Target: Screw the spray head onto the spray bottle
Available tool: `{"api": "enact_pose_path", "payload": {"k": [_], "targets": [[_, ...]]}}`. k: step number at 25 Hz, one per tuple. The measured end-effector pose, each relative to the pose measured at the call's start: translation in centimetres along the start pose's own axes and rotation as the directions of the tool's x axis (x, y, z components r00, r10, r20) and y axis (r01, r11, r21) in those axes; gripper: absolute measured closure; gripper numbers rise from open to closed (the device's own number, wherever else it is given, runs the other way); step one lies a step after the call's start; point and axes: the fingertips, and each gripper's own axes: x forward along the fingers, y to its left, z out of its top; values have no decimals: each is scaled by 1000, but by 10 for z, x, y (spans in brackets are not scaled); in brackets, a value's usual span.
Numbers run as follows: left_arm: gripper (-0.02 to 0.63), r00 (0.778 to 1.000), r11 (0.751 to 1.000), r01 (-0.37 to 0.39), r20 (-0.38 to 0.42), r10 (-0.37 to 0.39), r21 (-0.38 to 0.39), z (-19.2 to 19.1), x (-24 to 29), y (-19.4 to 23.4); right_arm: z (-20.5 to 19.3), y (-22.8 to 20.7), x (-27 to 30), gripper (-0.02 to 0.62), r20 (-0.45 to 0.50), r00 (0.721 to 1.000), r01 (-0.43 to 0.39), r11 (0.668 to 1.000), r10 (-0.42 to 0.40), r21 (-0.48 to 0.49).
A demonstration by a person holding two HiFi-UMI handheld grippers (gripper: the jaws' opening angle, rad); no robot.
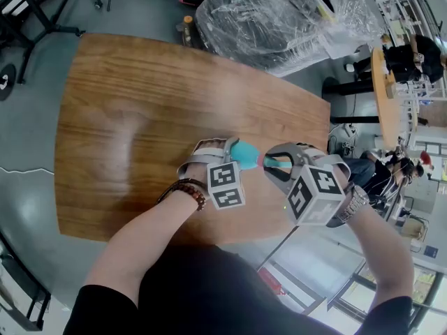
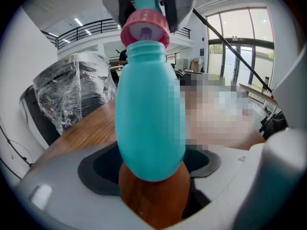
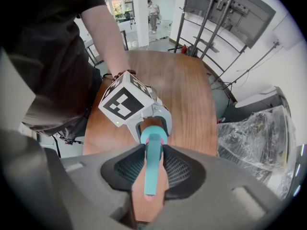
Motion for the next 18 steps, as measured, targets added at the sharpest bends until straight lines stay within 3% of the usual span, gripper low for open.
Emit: {"api": "enact_pose_path", "payload": {"k": [5,12,18], "targets": [[198,1000,1000,0,-5,0,0,1,2,0,-3,5,0,485,-88,995,25,985,-40,-170],[198,1000,1000,0,-11,0,0,2,4,0,-1,12,0,485,-211,973,3,925,-90,-381],[198,1000,1000,-2,-17,2,-1,4,5,0,1,2,4,485,-224,957,50,862,-186,-504]]}}
